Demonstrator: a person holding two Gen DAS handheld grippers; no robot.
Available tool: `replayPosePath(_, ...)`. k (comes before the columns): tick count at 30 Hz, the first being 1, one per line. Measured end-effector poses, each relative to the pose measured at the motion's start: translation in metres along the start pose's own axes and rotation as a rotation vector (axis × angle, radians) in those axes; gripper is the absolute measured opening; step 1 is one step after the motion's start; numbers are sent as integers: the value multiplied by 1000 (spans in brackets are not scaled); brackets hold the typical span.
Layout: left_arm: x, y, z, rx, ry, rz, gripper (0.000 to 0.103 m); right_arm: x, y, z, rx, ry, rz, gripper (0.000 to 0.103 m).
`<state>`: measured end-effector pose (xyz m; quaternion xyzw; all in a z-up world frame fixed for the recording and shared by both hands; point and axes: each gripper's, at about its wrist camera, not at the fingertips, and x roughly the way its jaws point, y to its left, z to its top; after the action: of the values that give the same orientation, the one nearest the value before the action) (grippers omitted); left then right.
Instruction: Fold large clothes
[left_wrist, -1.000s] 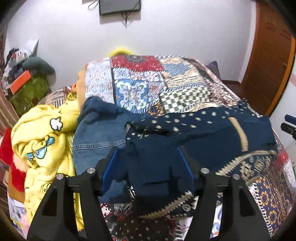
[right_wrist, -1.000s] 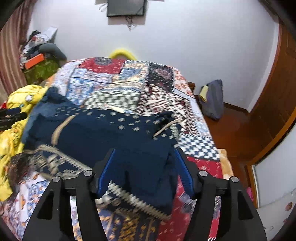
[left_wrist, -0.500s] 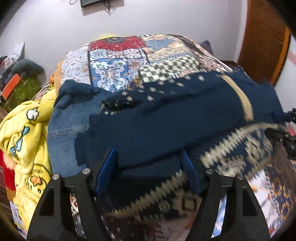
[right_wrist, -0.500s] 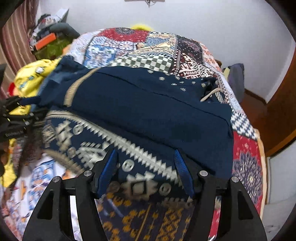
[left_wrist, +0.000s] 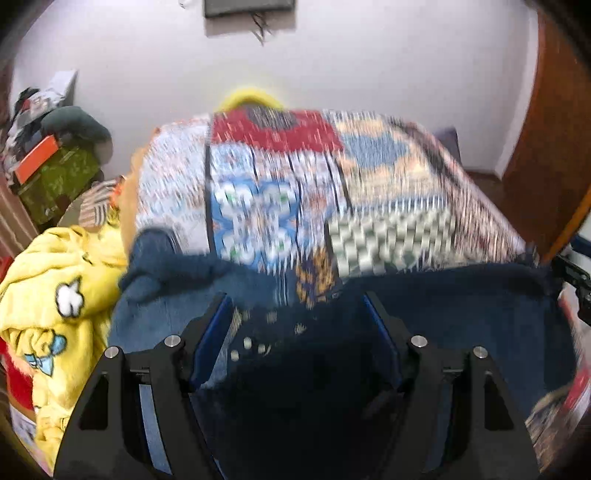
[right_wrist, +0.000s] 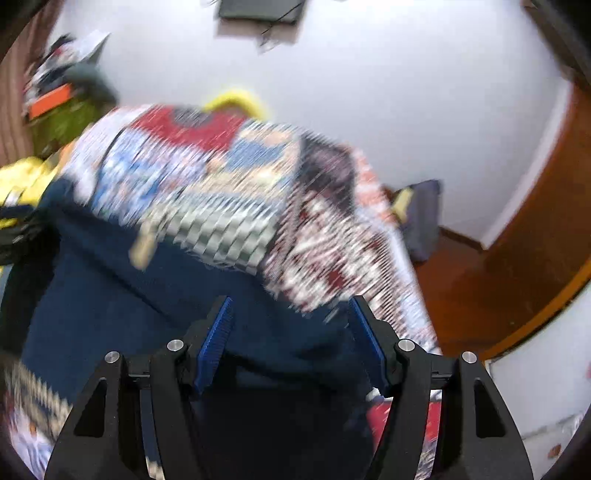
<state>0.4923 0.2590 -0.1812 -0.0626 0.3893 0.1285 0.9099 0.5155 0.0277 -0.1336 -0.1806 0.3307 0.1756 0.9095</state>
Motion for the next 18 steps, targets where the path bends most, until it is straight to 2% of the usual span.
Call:
replayPosePath(3, -19, 2, 12, -25, -46, -32, 70, -15, -6, 8, 41, -38, 37, 60)
replayPosePath(8, -43, -3, 6, -24, -49, -117, 70, -37, 14, -6, 5, -35, 203, 60)
replayPosePath(13, -47, -22, -22, 13, 3, -200, 70, -28, 45, -33, -12, 54, 349, 61)
replayPosePath(18, -30, -48, -66, 76, 91, -236, 70, -8, 64, -62, -36, 148, 379, 60)
